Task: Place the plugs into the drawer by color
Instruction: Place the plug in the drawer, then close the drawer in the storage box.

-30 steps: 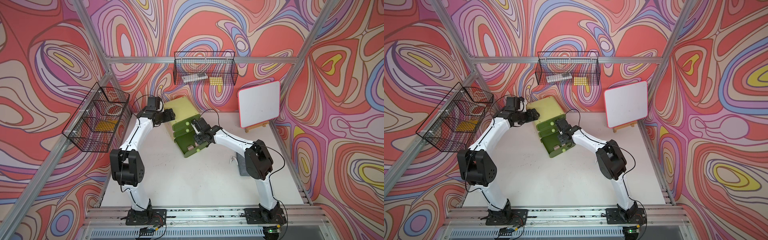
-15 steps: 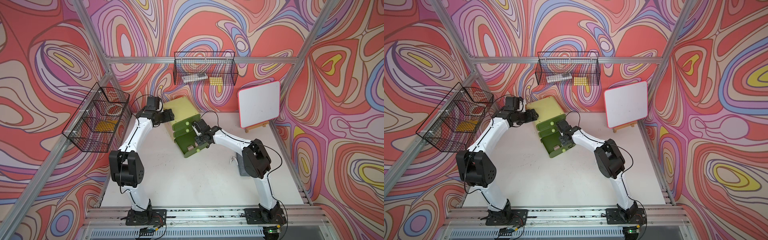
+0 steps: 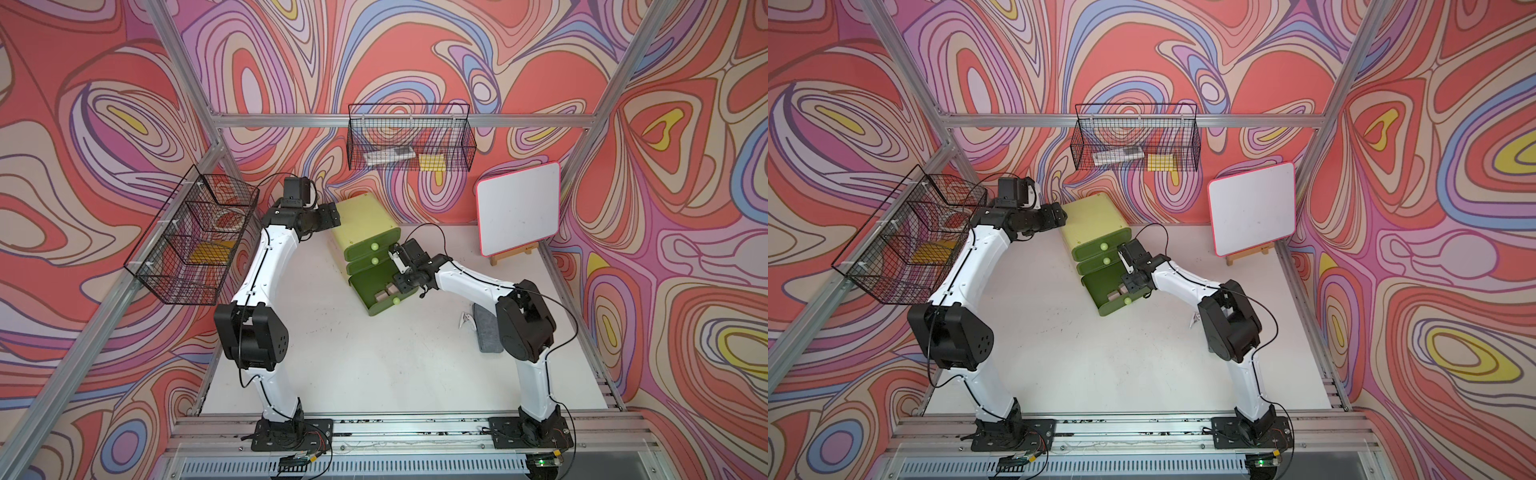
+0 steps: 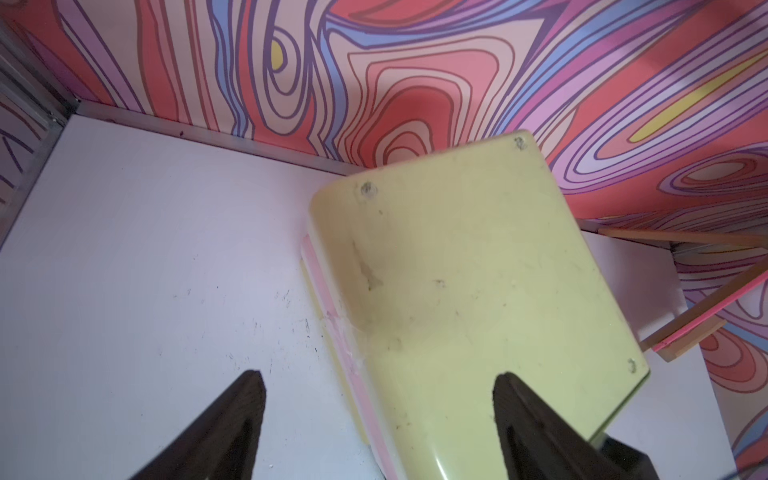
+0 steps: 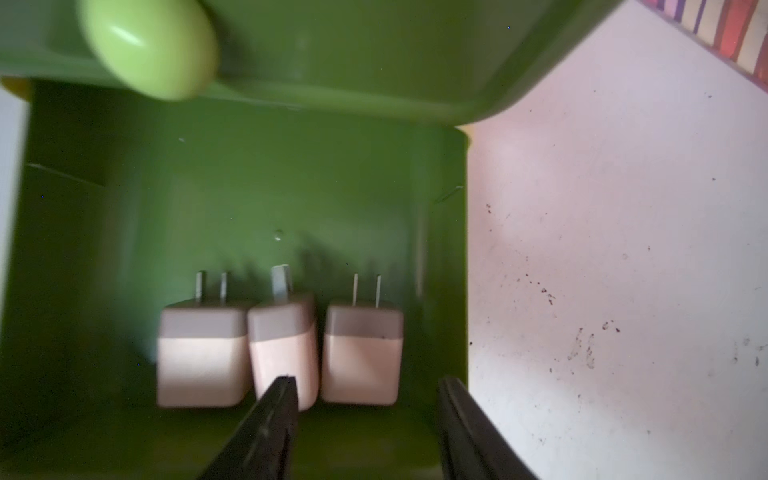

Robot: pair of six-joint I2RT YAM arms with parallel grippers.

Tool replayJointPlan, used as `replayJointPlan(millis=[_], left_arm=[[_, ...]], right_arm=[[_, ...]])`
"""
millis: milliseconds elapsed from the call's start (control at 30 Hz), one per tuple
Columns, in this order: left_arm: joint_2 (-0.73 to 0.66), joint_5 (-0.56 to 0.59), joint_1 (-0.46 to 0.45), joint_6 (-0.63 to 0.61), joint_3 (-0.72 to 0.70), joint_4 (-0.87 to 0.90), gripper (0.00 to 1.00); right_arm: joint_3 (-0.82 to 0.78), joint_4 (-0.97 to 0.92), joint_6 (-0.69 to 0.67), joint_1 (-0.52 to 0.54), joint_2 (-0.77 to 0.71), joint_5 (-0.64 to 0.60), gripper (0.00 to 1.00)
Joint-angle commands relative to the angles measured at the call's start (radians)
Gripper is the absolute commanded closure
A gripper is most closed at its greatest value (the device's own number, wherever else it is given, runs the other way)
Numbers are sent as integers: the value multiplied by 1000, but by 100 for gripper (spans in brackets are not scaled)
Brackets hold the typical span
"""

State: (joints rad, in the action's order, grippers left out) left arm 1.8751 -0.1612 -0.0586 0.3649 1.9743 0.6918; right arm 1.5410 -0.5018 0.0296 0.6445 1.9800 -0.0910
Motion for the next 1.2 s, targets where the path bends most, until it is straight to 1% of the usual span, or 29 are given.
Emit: replayJointPlan(millis=[0,67,133,233,300,367,500,667,967,1167], left_arm=[[92,-8,11,-25,74,49,15],[122,-27,14,-33,100,42,15],[152,-40,17,-35,122,38,16],[192,-53,22,-38,154,51,17],[204,-64,23,-40,155,54,18],[204,-69,23,-36,139,51,19],[183,-67,23,-34,79,30,20],[164,-61,25,-35,31,20,20],[155,-64,26,-34,-3,14,21],[138,-68,26,-27,-45,-1,21]], right_arm=[[-171,196,95,-5,-186,82,52],[-297,303,151,-5,-271,121,57],[-402,399,198,-5,-317,161,62],[-535,532,249,-5,-353,212,70],[-626,649,269,-5,-366,231,74],[-681,737,284,-5,-352,233,76],[-691,815,304,-5,-264,238,81],[-672,875,320,-5,-157,276,84],[-613,899,320,-5,-54,283,84],[-570,911,298,-5,-19,282,84]])
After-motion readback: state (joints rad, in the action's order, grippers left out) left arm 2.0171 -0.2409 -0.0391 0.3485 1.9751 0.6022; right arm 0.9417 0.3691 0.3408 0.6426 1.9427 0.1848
